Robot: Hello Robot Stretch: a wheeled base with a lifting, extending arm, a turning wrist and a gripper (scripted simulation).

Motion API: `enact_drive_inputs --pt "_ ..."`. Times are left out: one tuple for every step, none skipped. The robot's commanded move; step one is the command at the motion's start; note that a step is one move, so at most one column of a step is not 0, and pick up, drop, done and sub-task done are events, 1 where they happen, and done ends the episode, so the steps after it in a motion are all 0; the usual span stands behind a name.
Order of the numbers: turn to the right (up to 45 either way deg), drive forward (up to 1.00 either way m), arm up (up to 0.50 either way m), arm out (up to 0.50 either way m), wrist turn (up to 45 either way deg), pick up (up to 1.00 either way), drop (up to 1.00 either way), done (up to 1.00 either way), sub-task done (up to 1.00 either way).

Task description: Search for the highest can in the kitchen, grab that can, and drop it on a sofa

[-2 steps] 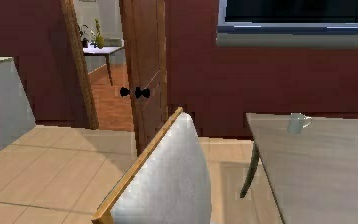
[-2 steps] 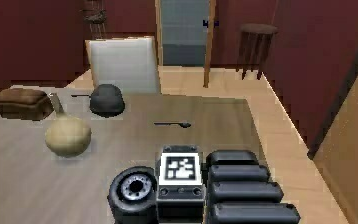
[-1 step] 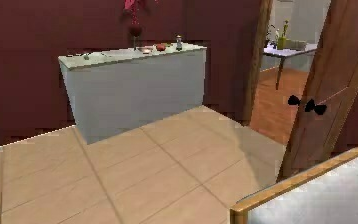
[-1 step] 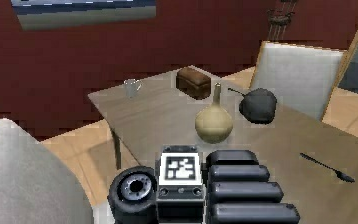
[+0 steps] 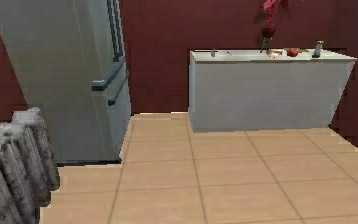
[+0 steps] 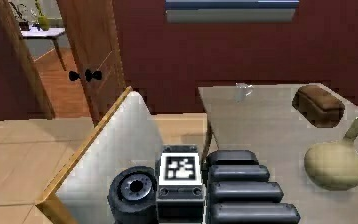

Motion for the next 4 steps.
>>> enact_drive_inputs --pt "0.0 0.15 0.00 0.00 0.0 0.00 0.00 0.00 0.00" --pt "27.0 0.00 0.00 0.00 0.0 0.00 0.00 0.00 0.00" --pt "0.0 0.35 0.00 0.00 0.0 0.00 0.00 0.00 0.00" --pt "36.0 0.00 0.00 0.00 0.0 0.00 0.00 0.00 0.00"
